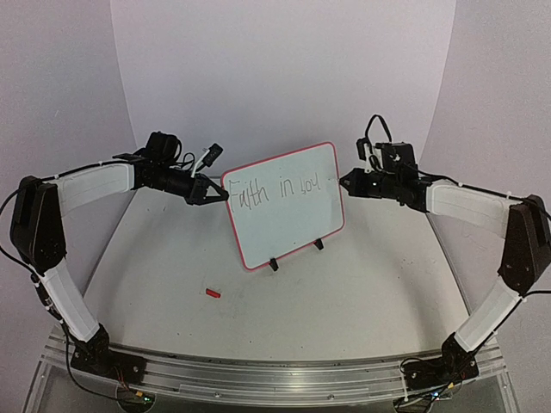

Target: Write a sentence on the whiteboard

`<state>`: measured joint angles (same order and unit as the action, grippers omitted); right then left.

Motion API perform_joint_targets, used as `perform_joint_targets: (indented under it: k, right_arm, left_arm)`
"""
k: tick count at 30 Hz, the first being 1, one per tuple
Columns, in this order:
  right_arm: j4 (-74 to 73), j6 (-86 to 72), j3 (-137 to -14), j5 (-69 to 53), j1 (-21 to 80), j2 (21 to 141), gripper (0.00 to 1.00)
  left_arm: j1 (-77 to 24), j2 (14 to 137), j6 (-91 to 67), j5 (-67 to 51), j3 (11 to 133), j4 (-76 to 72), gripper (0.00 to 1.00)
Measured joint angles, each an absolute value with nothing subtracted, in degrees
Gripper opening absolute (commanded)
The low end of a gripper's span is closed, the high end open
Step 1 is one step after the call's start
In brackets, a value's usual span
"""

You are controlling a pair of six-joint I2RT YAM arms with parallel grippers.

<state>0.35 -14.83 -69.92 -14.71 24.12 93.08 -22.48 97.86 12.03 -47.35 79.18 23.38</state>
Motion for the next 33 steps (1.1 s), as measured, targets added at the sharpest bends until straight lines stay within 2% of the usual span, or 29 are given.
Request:
perform_joint_targets:
  k: [17,33]
  right_arm:
    - [2.4,-13.9,-76.4,-17.9,24.1,99.4,0.00]
    - [2.8,-14.3,-77.5,-17.7,24.2,101.3,0.00]
  left_arm:
    - [-22.5,97.9,12.1,-47.4,79.2,23.4,0.00]
    - [-22.5,97.9,12.0,-47.3,79.2,23.5,0.00]
